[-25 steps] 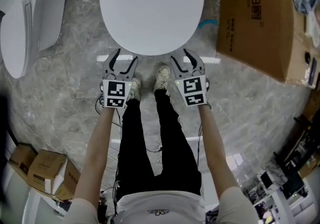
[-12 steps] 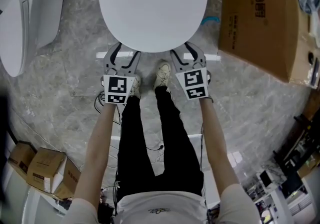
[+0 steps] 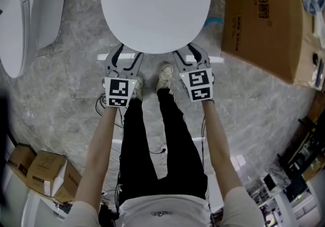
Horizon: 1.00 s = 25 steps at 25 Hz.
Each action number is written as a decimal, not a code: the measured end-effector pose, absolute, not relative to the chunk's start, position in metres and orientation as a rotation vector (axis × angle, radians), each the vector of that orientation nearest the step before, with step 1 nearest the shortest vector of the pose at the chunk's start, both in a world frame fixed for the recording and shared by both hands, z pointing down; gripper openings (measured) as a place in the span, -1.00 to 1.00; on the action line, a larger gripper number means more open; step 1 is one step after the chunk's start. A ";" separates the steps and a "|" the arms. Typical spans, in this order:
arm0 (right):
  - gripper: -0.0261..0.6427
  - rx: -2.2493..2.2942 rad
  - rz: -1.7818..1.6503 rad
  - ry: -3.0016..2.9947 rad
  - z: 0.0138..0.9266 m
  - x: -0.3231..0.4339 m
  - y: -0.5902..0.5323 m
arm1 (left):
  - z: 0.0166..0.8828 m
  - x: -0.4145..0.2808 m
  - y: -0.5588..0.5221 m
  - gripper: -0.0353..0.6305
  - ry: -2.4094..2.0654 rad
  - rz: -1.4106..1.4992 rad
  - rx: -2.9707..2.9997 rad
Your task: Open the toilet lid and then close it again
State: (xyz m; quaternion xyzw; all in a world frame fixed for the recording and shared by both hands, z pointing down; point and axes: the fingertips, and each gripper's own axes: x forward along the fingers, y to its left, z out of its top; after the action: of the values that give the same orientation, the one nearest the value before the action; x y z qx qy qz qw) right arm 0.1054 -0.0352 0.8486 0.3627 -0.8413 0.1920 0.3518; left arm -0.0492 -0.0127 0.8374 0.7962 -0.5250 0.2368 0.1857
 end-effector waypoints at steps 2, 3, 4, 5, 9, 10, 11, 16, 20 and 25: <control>-0.27 0.945 0.483 -2.182 0.842 0.106 -0.036 | 0.831 -0.049 -0.014 -0.04 -1.486 0.645 2.247; -0.27 0.947 0.479 -2.187 0.838 0.107 -0.037 | 0.827 -0.048 -0.014 -0.04 -1.492 0.631 2.249; -0.27 0.947 0.477 -2.190 0.833 0.107 -0.037 | 0.822 -0.047 -0.014 -0.04 -1.496 0.620 2.251; -0.27 0.945 0.475 -2.192 0.829 0.107 -0.036 | 0.818 -0.047 -0.014 -0.04 -1.500 0.610 2.253; -0.27 0.930 0.475 -2.214 0.805 0.107 -0.039 | 0.792 -0.047 -0.017 -0.04 -1.510 0.565 2.267; -0.27 0.929 0.484 -2.224 0.796 0.108 -0.039 | 0.783 -0.046 -0.017 -0.04 -1.511 0.549 2.269; -0.27 0.928 0.495 -2.233 0.787 0.109 -0.039 | 0.773 -0.046 -0.018 -0.04 -1.512 0.533 2.269; -0.26 0.909 0.517 -2.283 0.728 0.109 -0.051 | 0.712 -0.047 -0.031 0.00 -1.522 0.456 2.291; -0.24 0.914 0.540 -2.332 0.674 0.108 -0.064 | 0.657 -0.049 -0.044 0.00 -1.519 0.389 2.320; -0.23 0.887 0.591 -2.351 0.628 0.106 -0.086 | 0.613 -0.054 -0.063 0.00 -1.461 0.372 2.308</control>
State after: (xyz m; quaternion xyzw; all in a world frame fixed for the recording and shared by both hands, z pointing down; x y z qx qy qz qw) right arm 0.1056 -0.0856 0.6281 0.3302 -0.8752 0.2201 0.2767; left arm -0.0536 -0.0630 0.6132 0.8217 -0.5203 0.1325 0.1912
